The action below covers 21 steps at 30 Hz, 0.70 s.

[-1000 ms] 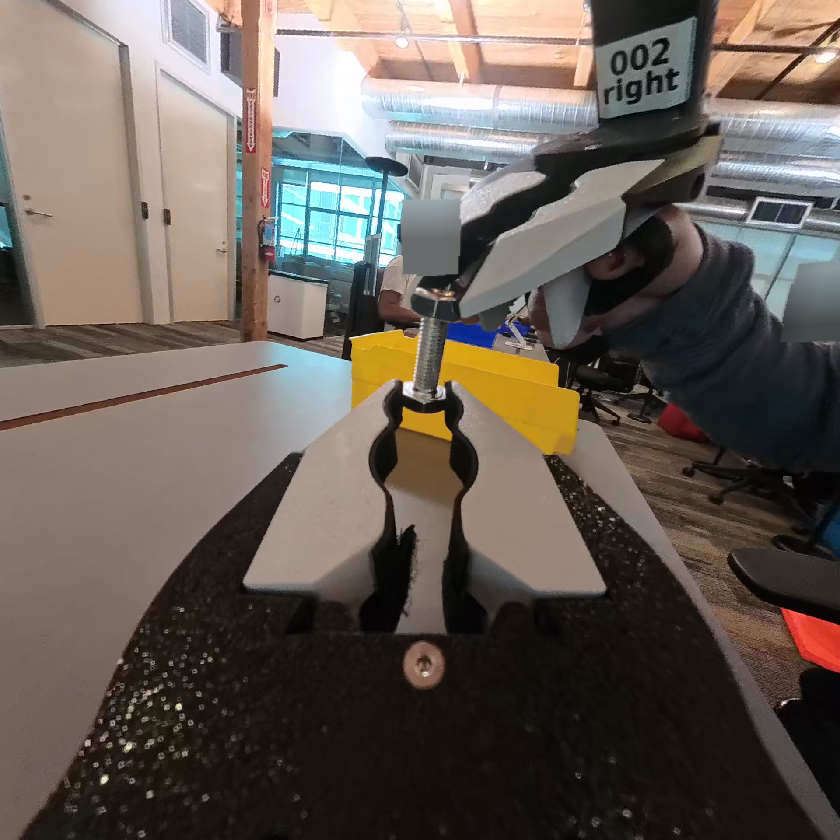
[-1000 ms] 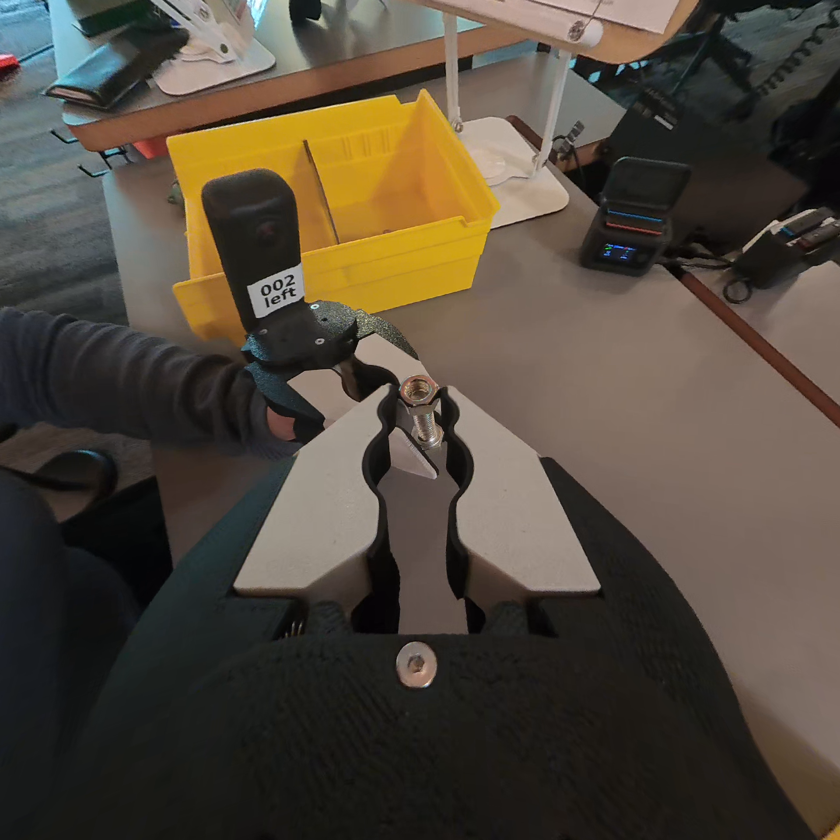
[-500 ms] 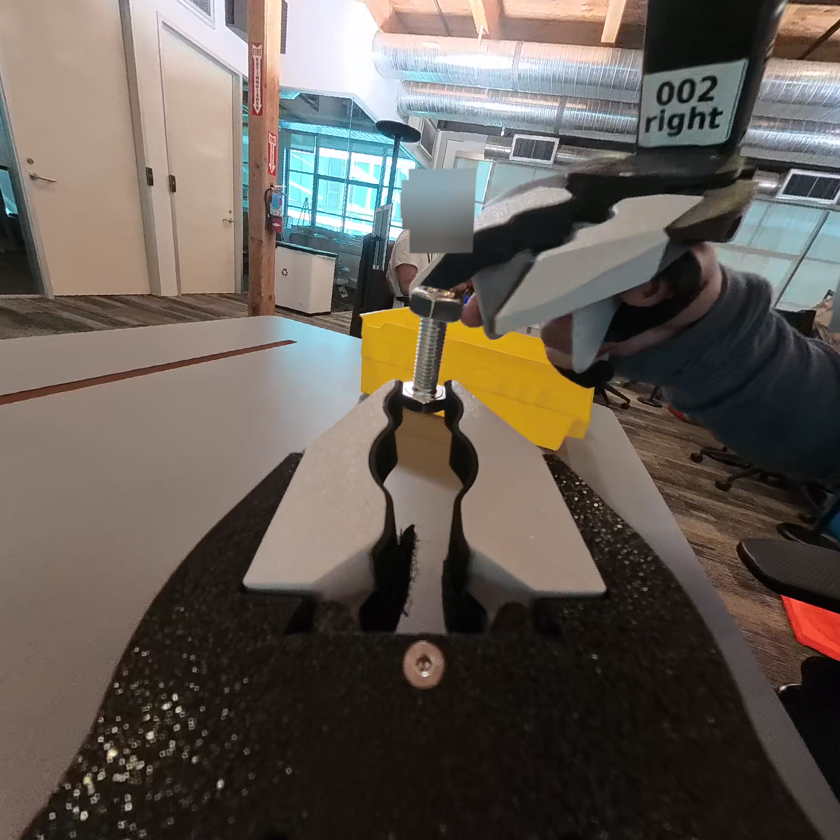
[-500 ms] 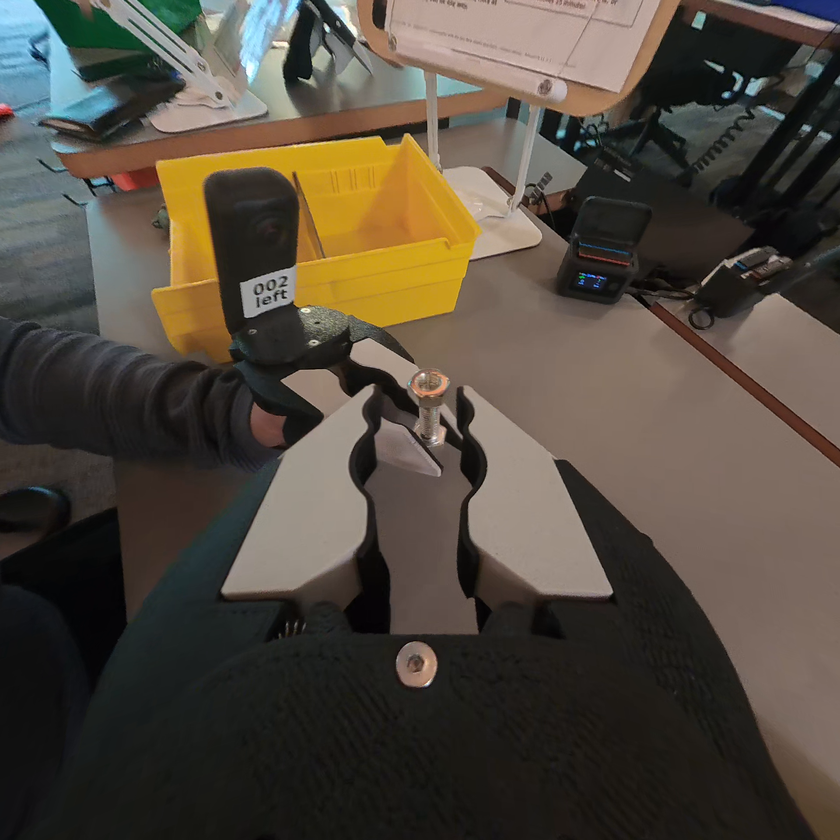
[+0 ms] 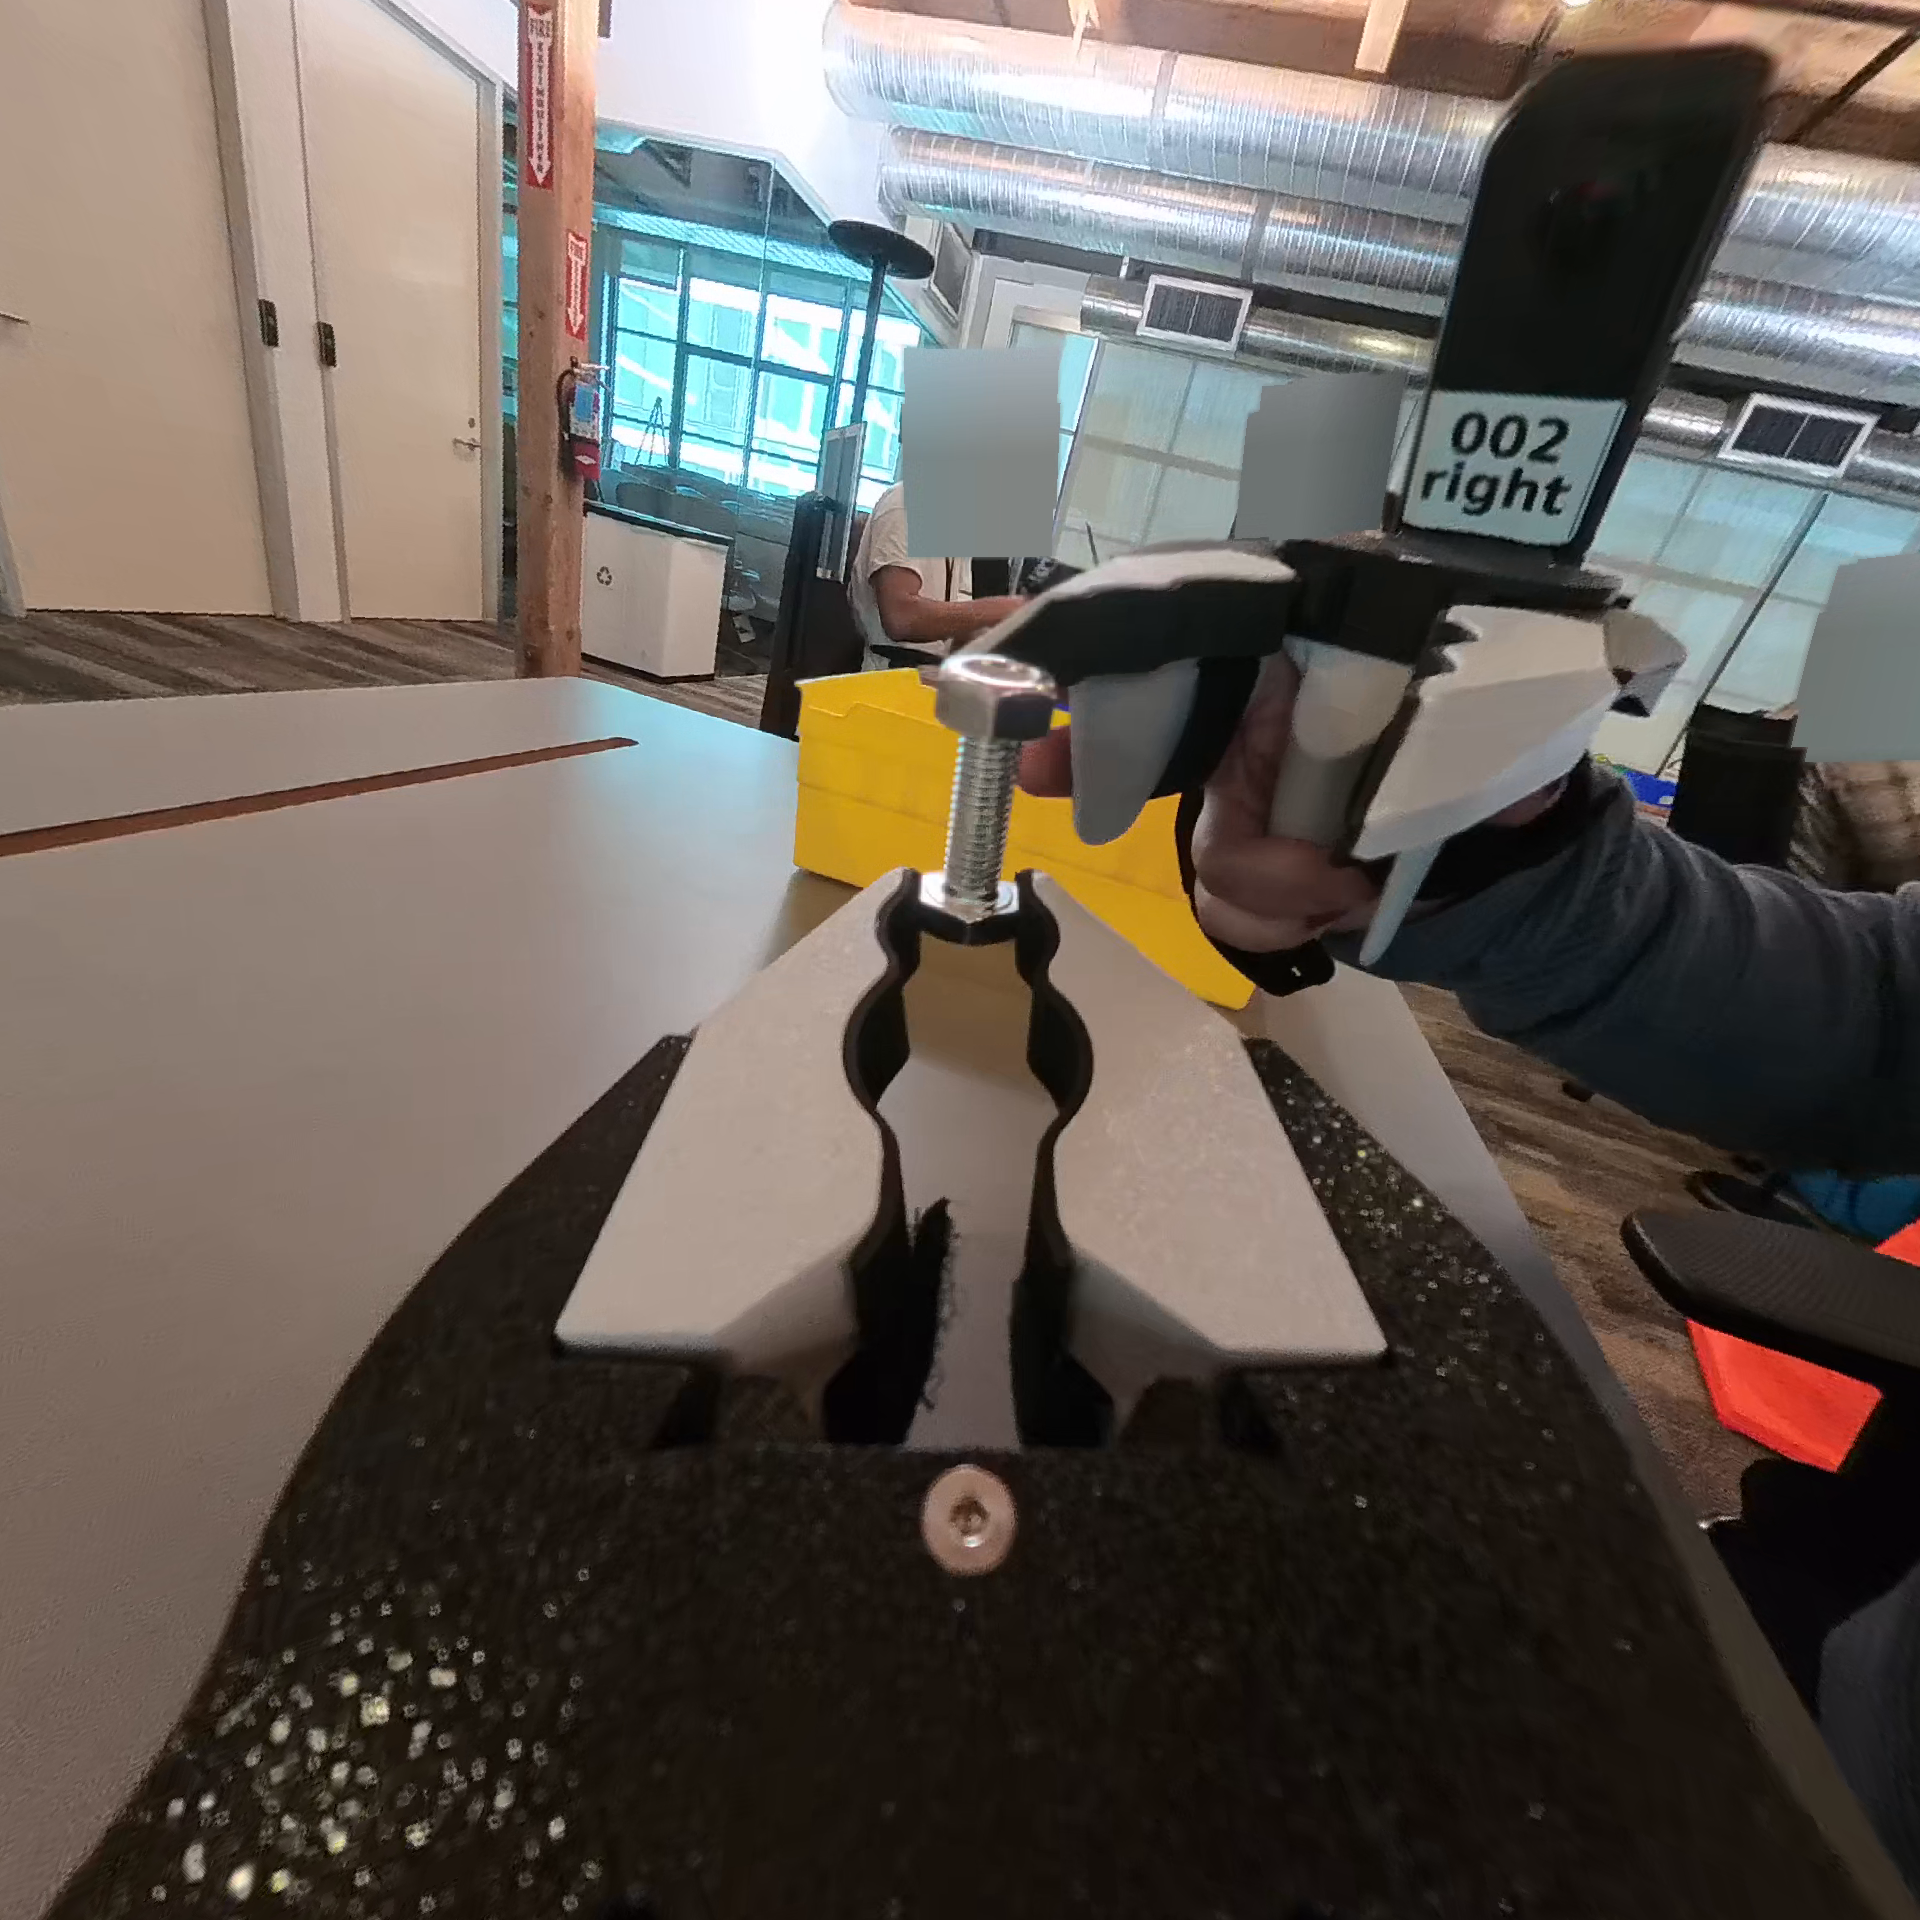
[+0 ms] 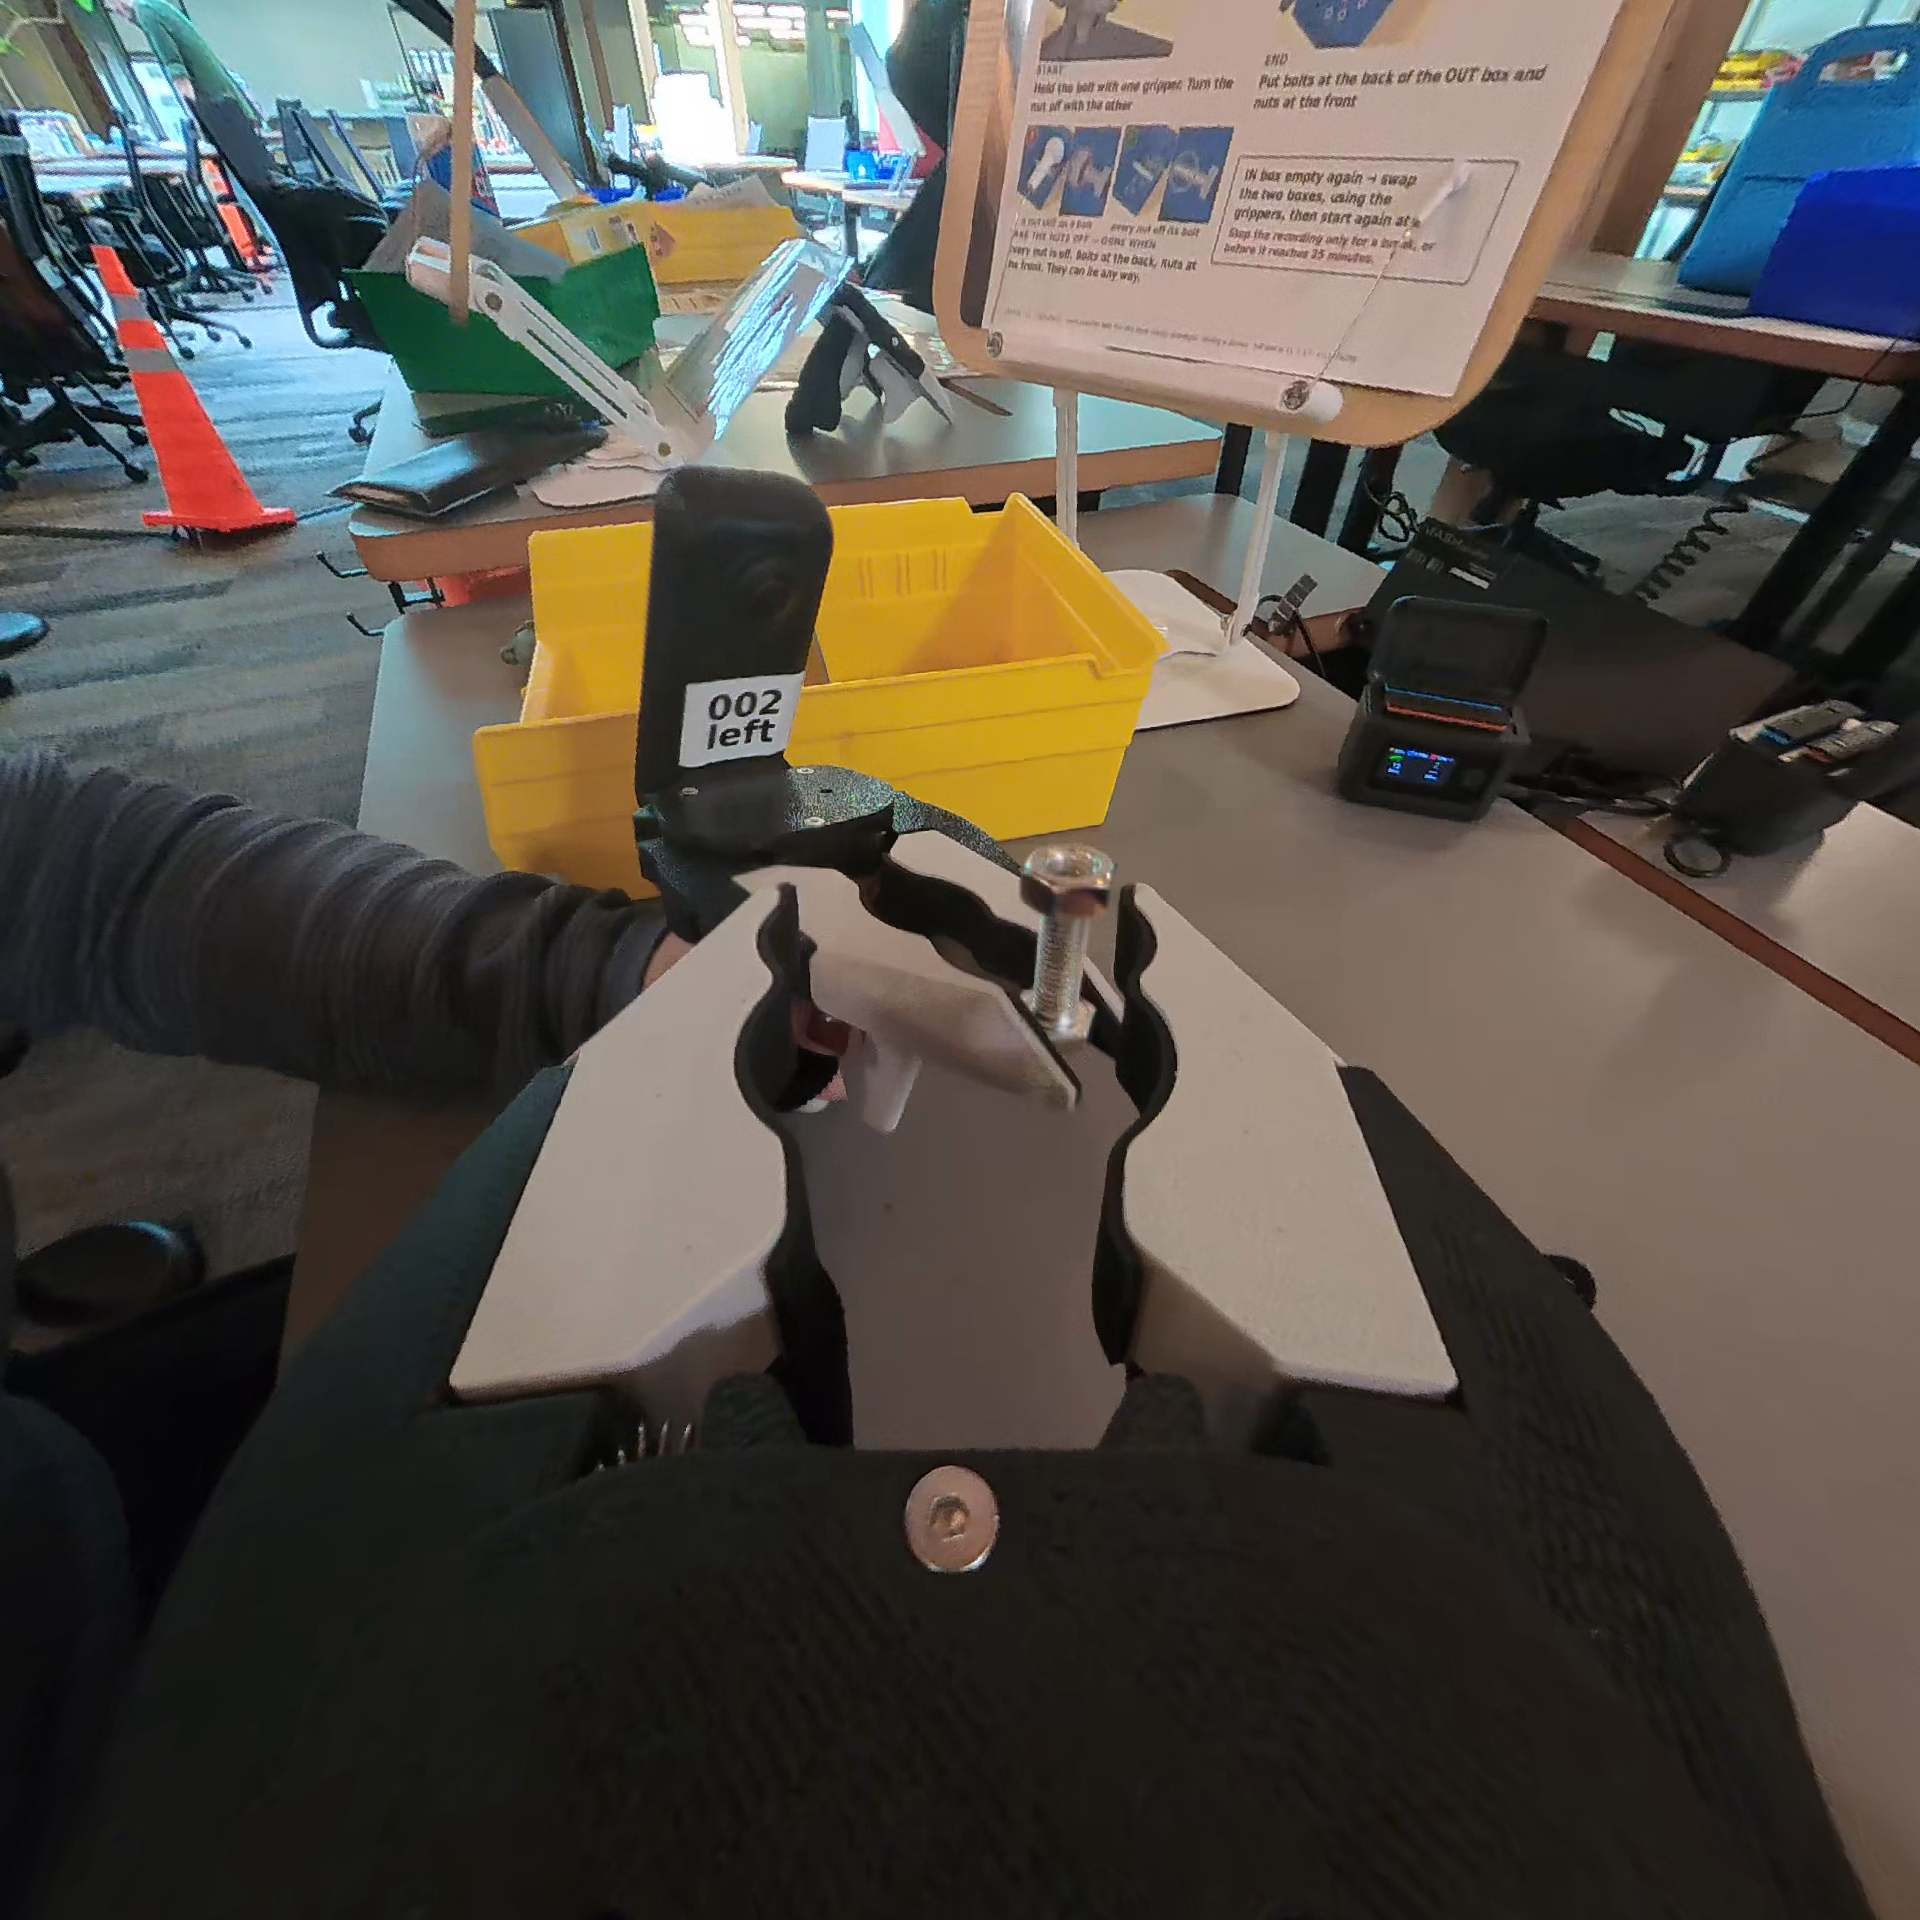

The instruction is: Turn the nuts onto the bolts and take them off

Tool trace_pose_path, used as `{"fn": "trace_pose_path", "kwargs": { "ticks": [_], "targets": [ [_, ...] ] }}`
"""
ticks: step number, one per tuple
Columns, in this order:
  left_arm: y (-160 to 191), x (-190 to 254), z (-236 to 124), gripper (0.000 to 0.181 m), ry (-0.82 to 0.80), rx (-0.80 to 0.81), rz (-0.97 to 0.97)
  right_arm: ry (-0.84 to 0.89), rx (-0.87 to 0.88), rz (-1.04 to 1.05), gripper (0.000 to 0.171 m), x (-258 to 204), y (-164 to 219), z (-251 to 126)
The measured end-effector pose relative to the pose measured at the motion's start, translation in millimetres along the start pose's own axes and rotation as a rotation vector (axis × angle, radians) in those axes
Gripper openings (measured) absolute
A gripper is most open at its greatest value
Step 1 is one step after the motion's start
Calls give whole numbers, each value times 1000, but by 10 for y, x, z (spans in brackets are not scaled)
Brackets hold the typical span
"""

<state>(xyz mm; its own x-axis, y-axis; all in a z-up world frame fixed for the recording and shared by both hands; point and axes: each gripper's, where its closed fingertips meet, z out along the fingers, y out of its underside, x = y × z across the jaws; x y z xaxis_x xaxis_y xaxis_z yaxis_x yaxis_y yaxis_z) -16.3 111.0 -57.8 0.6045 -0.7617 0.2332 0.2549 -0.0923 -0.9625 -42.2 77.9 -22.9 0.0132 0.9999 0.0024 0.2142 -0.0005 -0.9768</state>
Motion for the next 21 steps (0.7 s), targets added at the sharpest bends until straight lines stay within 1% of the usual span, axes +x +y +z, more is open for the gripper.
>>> {"fn": "trace_pose_path", "kwargs": {
  "ticks": [2, 5, 8, 11, 16, 18, 21],
  "targets": [
    [6, 34, 9, 15, 22, -8, 5, 20, 22, 14, 61, 44, -10, -6],
    [59, 112, 44, 16, 54, -35, 21, 7, 46, 19, 61, 24, -24, 37],
    [65, 57, 34, 16, 29, -38, 16, -3, 36, -1, 63, -19, 17, 45],
    [20, -28, -3, 15, 10, -19, -18, 12, 53, 3, 60, 13, 32, -40],
    [152, 131, 78, 16, 71, -86, 24, 30, 88, 19, 65, 79, 28, 14],
    [171, 115, 80, 16, 59, -97, 37, 8, 75, 9, 65, 18, 70, 53],
    [102, -32, 19, 16, 12, -70, 5, 22, 70, -13, 62, 15, 125, -2]
  ]
}}
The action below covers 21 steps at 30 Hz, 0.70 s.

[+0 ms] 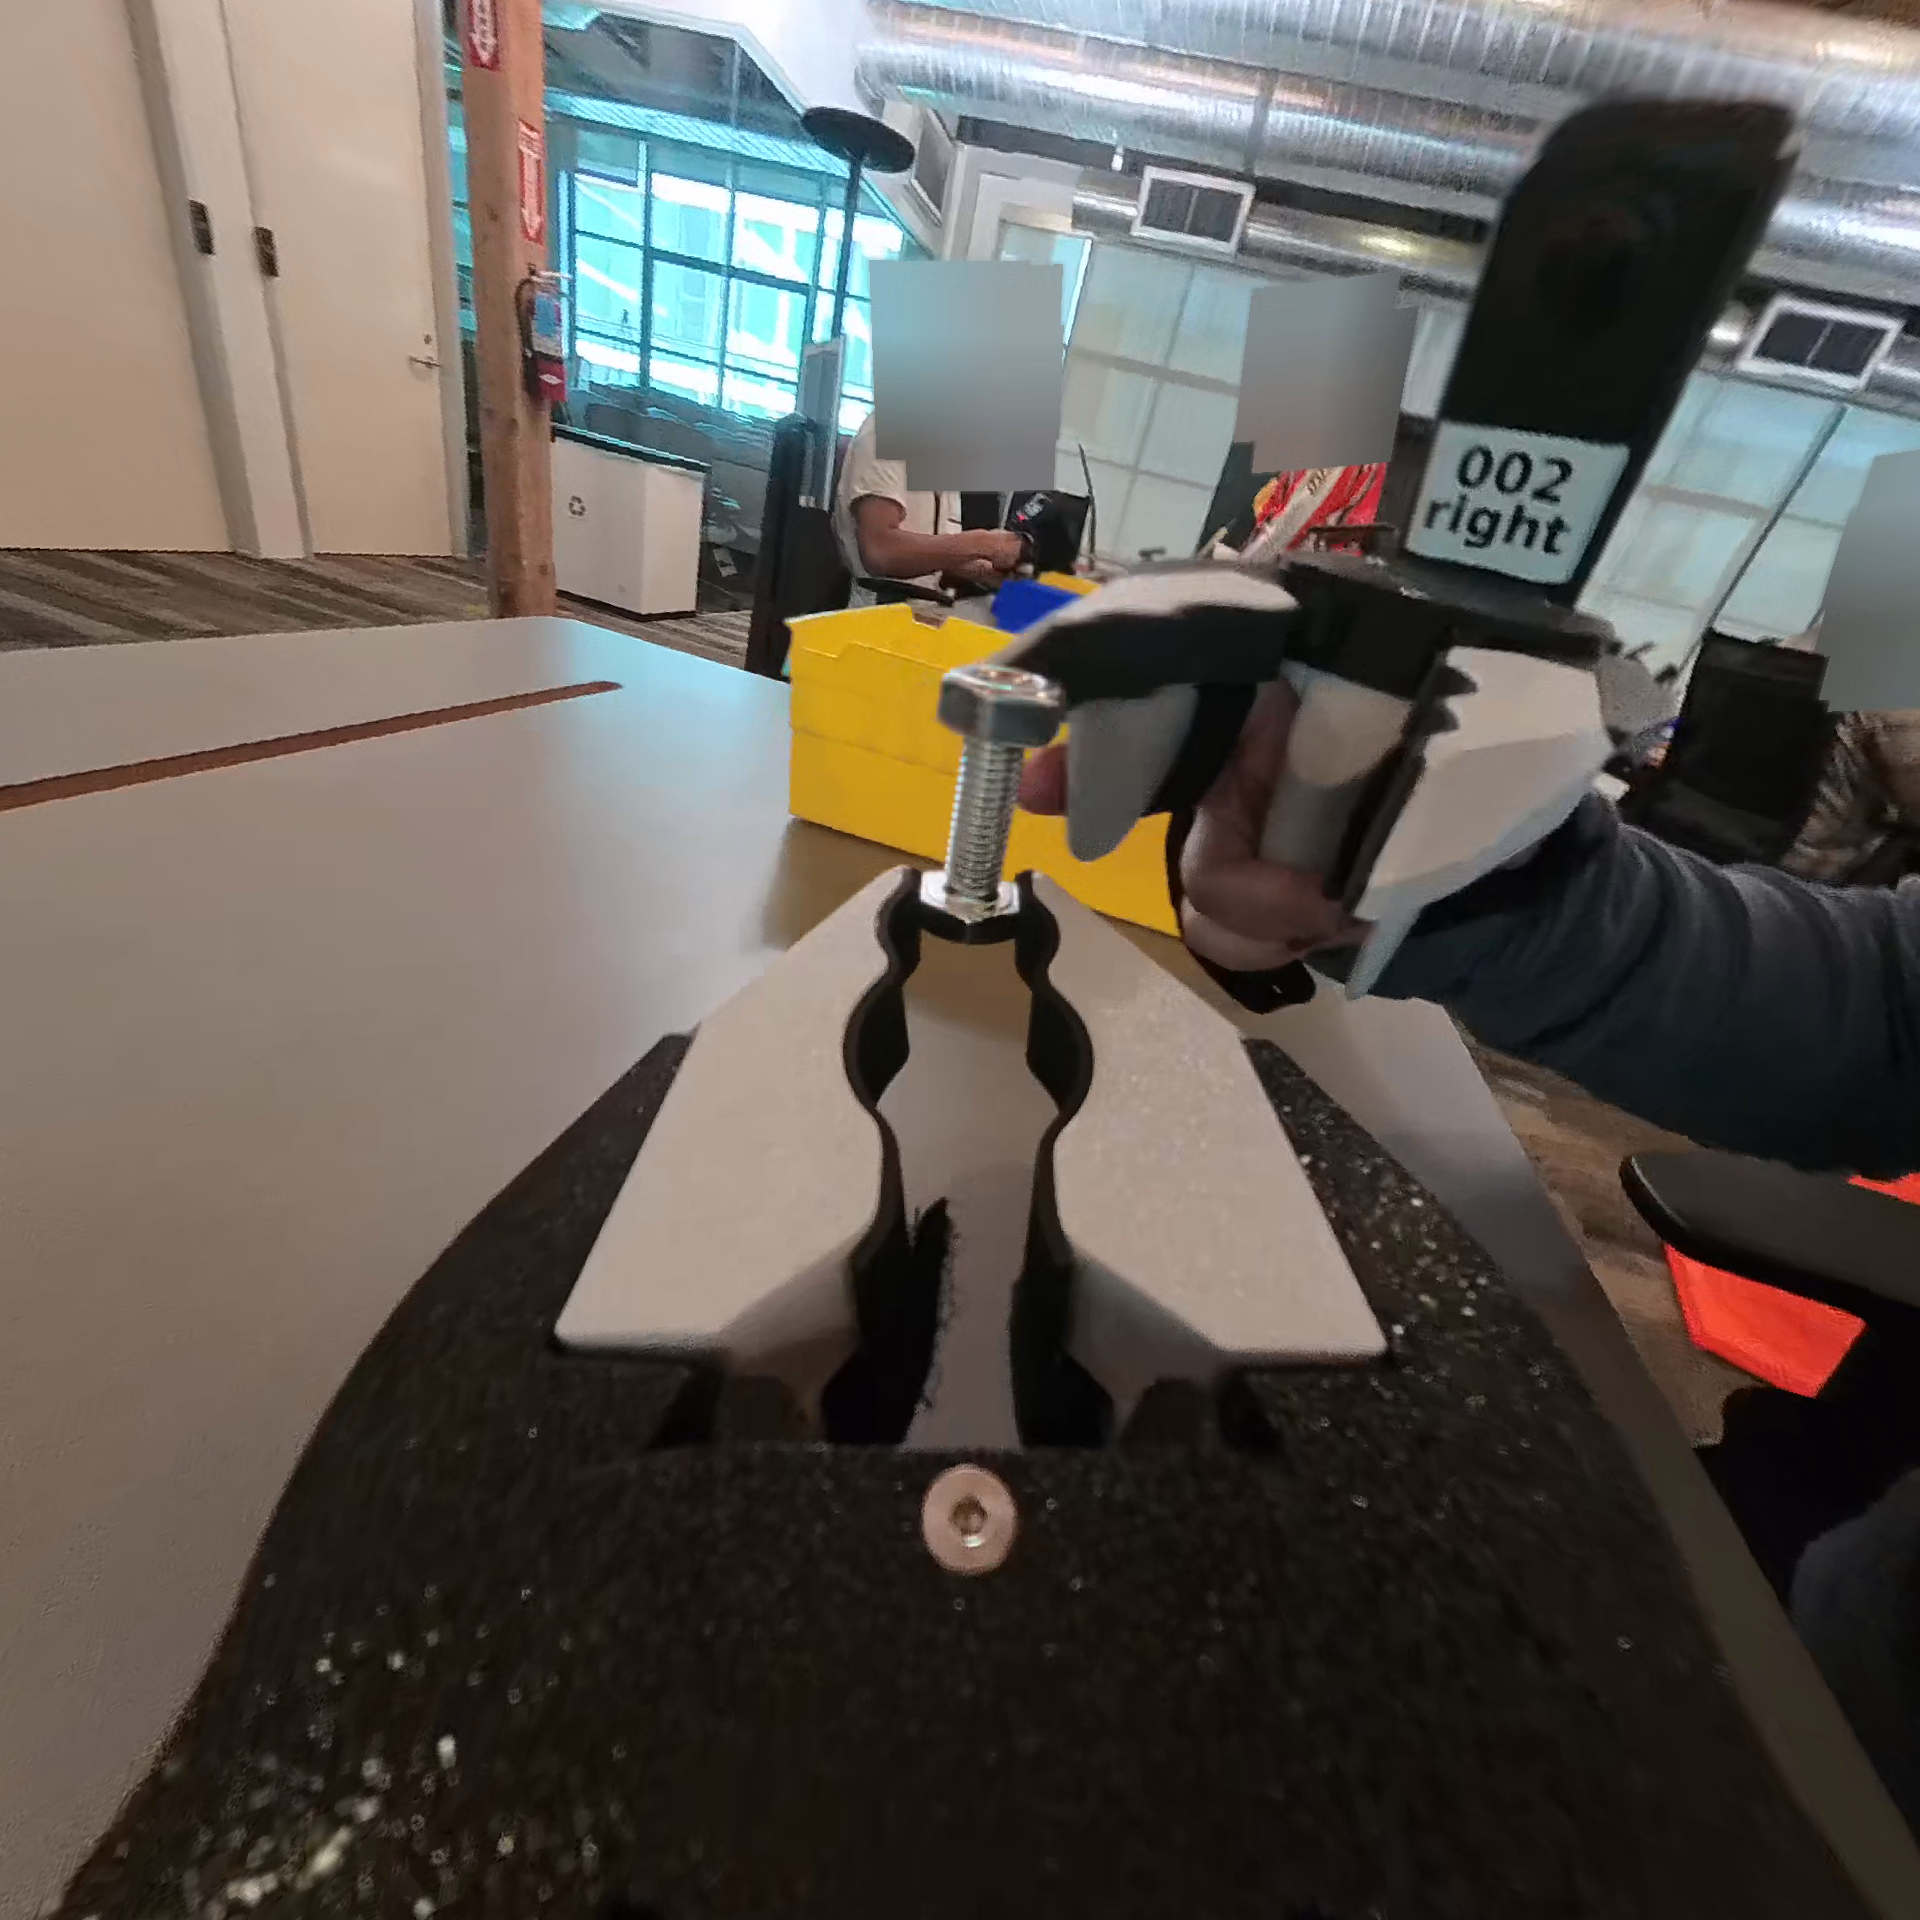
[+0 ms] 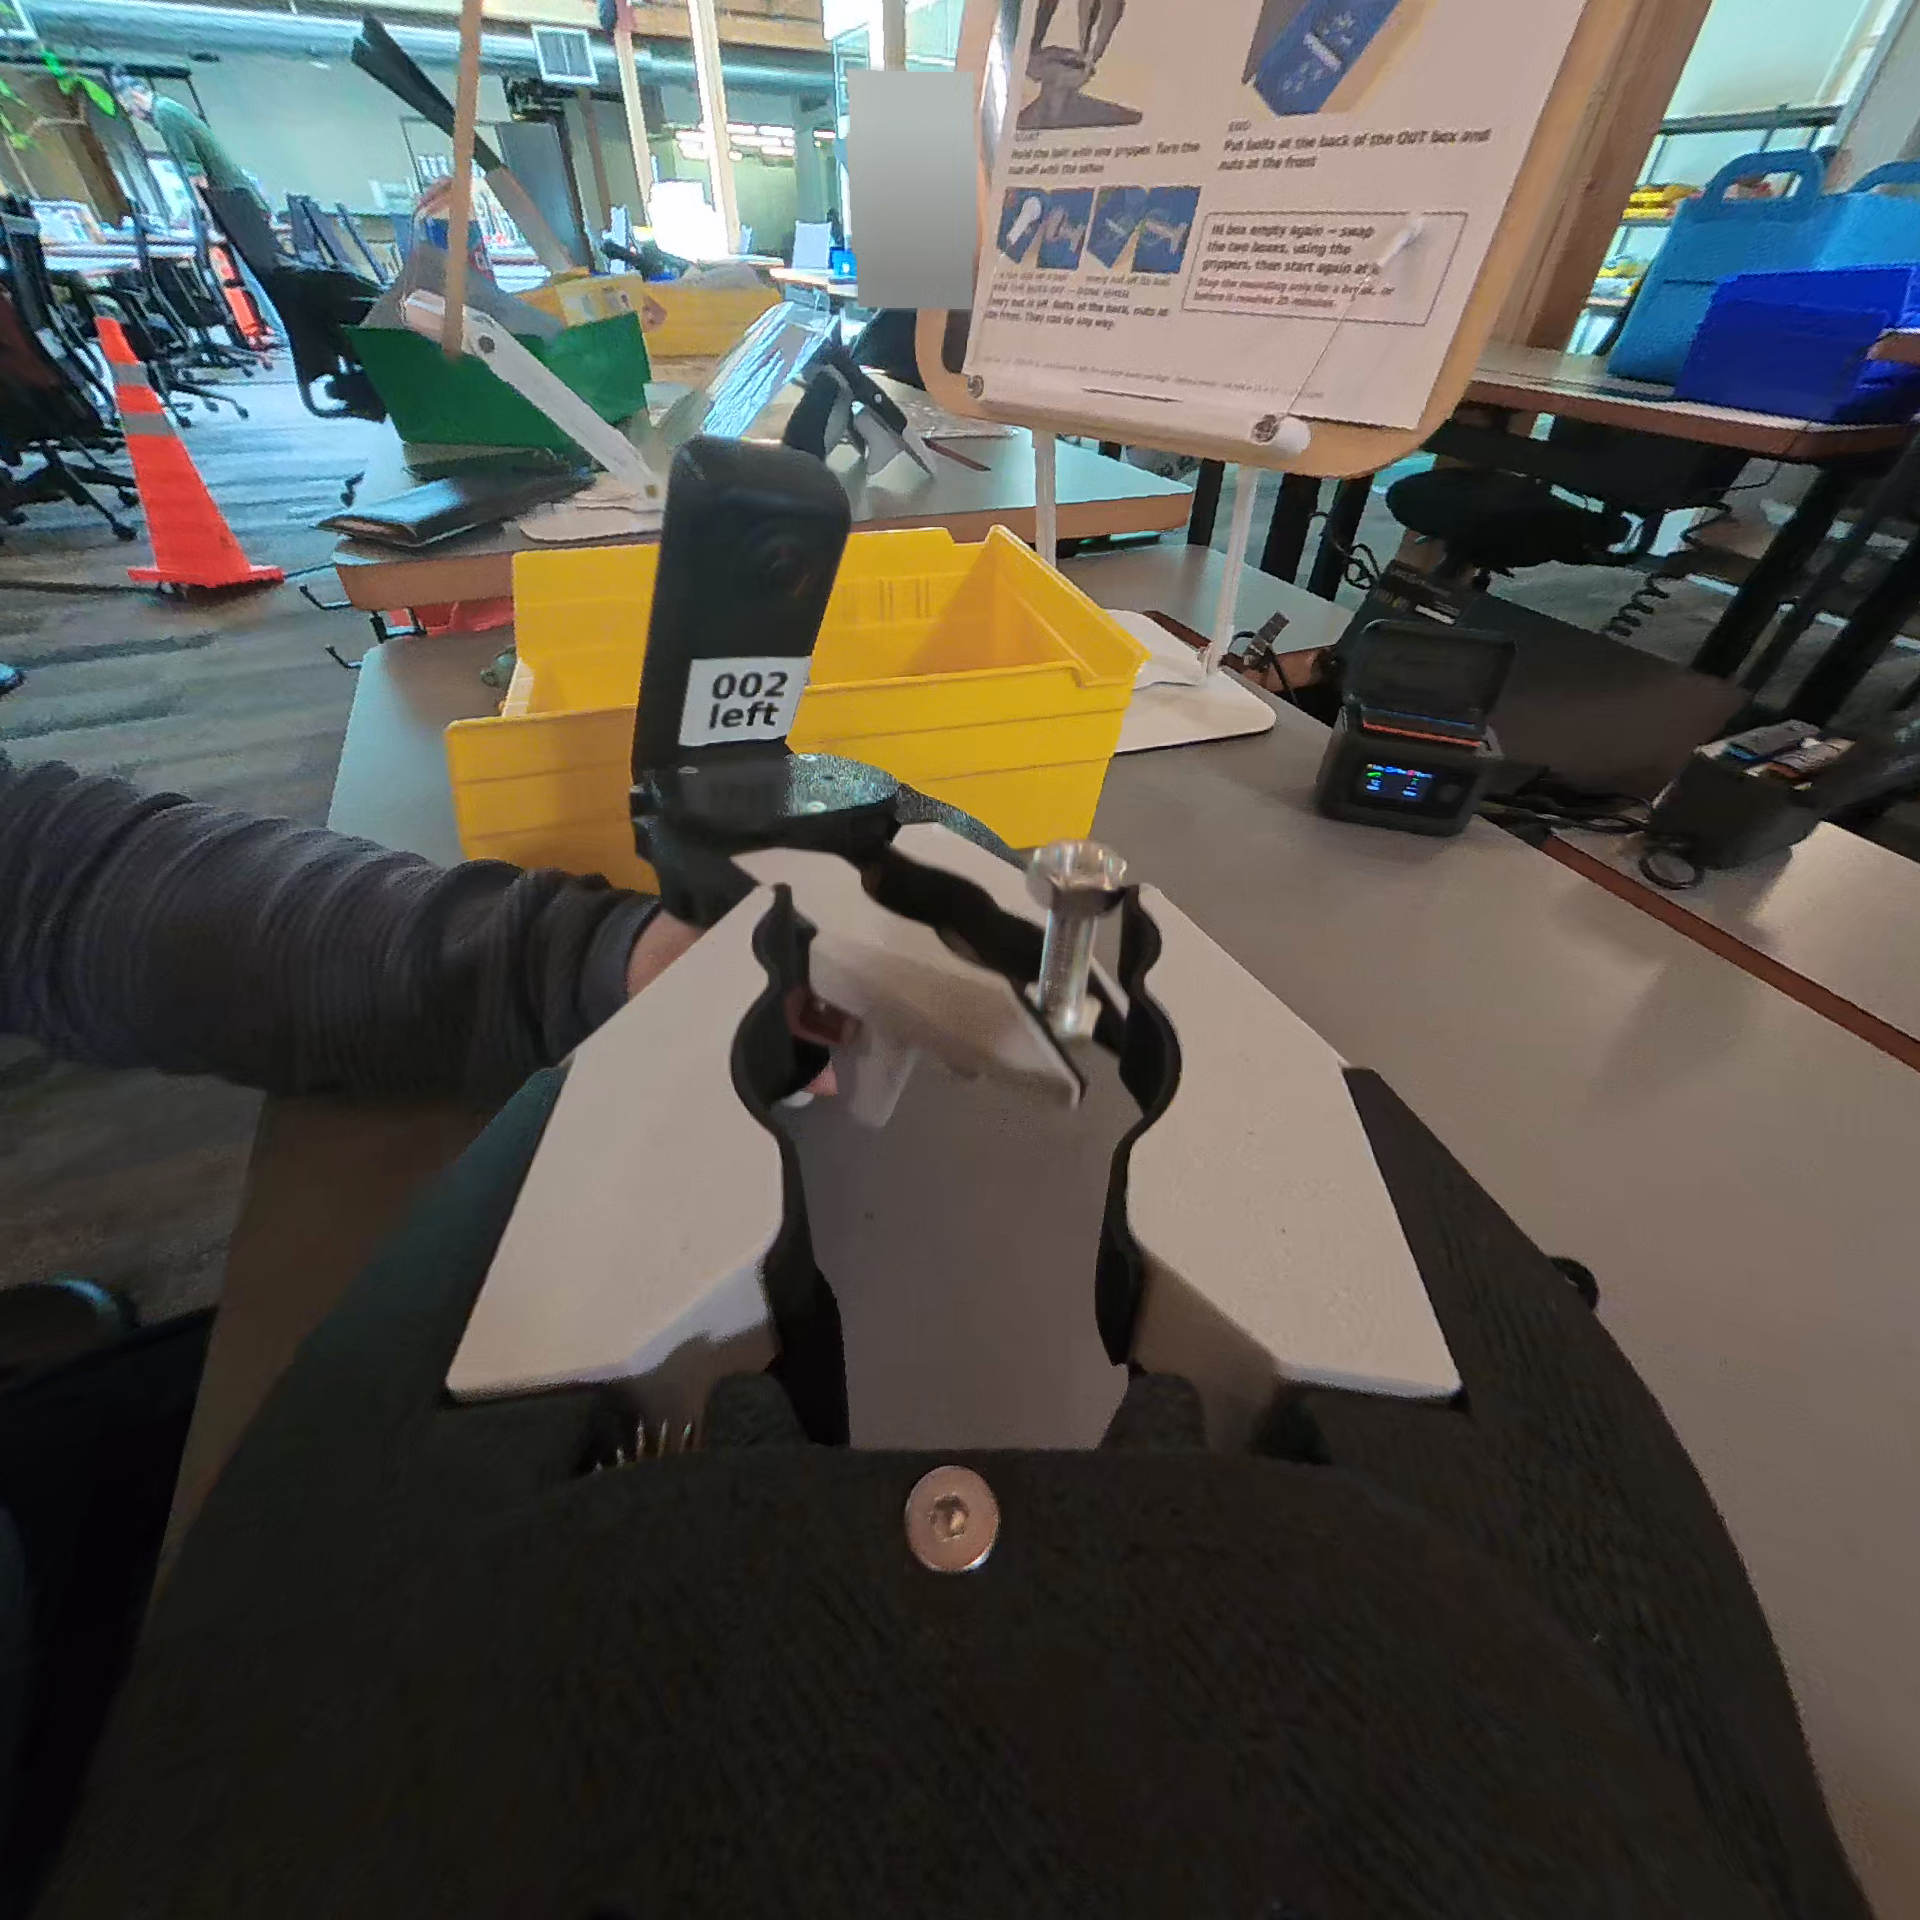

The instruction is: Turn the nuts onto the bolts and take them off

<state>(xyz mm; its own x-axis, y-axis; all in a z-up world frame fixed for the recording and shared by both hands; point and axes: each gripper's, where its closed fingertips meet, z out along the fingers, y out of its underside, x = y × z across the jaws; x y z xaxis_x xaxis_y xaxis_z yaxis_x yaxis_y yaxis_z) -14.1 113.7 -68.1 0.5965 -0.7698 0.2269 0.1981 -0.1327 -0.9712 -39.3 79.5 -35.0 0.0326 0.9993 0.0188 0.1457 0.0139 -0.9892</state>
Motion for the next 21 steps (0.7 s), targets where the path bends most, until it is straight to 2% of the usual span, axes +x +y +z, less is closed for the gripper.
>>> {"fn": "trace_pose_path", "kwargs": {
  "ticks": [2, 6, 9, 12, 16, 21],
  "targets": [
    [-20, -38, -19, 16, -2, 10, -21, 9, 15, 33, 58, 47, -1, -38],
    [83, 109, 60, 16, 46, -46, 27, 18, 32, 44, 65, 81, -3, 55],
    [98, 69, 48, 16, 23, -59, 46, -15, 20, 25, 66, -15, 32, 84],
    [40, -66, -19, 16, -12, -38, 18, 20, 22, 16, 58, 38, 39, -29],
    [64, -41, -18, 16, 21, -54, 25, 97, 62, -19, 63, 138, -3, 6],
    [138, 48, 20, 16, 58, -89, 55, 15, 48, 7, 67, 9, 64, 174]
  ]
}}
